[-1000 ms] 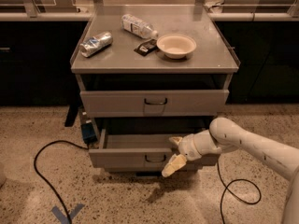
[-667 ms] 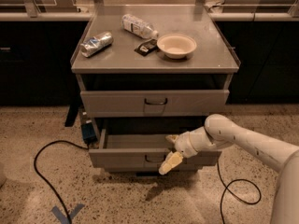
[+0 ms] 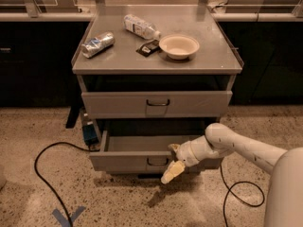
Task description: Open middle drawer
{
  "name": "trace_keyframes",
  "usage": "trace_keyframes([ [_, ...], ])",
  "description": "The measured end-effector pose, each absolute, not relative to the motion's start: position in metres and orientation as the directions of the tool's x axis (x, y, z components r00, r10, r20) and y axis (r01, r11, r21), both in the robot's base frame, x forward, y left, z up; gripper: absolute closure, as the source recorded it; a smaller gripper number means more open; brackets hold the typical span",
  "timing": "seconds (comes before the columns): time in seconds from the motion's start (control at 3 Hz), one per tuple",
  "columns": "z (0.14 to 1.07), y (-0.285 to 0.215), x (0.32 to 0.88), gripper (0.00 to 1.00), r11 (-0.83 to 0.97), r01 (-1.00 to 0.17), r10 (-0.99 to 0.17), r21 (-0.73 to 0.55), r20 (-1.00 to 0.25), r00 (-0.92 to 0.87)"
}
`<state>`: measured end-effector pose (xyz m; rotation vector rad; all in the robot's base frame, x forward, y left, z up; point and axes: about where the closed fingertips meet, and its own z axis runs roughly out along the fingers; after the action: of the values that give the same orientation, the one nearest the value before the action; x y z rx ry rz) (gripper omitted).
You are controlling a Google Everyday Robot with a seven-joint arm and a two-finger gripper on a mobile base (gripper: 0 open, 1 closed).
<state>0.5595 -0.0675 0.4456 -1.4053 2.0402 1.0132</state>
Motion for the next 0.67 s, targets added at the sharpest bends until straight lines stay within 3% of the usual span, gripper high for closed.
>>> trace_keyframes([
  [0.67,0.4522,-0.0682,0.5352,0.0,0.206,-0.935,-0.564,0.288,-0.746,-0.354],
])
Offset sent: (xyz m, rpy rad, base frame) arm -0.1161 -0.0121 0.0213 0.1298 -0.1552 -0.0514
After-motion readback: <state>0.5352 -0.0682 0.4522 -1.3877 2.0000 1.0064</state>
